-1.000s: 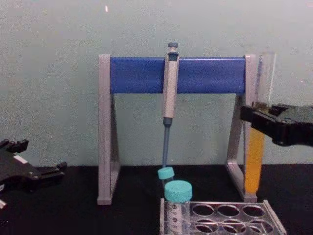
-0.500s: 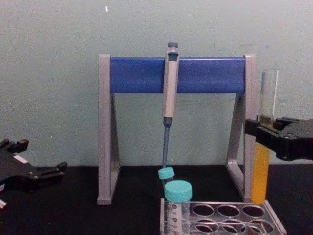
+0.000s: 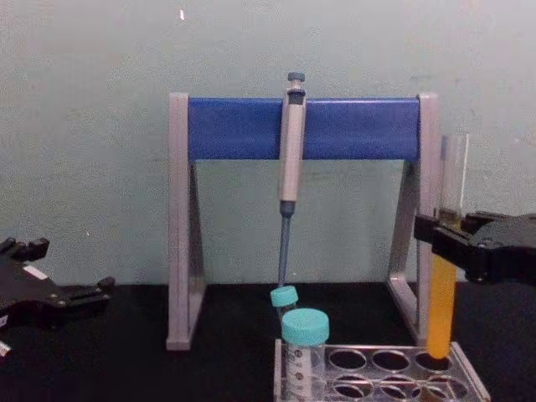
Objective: Pick up the test tube from the test tube rack, shake it, then place it back into the test tube rack.
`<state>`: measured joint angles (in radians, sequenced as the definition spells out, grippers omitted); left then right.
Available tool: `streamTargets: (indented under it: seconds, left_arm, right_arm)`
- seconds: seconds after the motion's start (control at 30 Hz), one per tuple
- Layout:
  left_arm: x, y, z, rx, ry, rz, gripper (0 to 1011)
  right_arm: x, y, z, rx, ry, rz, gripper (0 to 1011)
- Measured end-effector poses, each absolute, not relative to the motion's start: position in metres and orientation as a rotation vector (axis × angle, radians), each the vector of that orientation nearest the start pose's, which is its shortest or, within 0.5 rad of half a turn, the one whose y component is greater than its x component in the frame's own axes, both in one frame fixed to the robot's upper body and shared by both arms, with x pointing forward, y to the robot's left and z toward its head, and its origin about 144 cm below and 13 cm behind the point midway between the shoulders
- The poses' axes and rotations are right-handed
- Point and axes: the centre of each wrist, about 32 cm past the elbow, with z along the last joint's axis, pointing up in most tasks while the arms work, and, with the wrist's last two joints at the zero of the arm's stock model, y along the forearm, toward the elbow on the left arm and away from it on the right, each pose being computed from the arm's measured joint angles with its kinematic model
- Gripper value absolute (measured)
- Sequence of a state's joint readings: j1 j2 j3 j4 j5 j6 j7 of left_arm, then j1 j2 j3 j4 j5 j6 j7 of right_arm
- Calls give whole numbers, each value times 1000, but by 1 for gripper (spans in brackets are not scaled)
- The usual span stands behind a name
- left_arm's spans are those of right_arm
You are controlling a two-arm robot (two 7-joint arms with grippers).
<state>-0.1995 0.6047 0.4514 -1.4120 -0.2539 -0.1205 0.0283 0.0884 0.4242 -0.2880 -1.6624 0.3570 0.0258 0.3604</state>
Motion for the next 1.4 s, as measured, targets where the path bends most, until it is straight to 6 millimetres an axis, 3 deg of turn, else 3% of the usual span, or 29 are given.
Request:
streamTargets:
  seconds: [1.4]
  left_arm:
    - [489, 310, 1140, 304, -285, 1248, 1001]
  right_arm:
    - [470, -251, 1164, -85, -6, -936, 232]
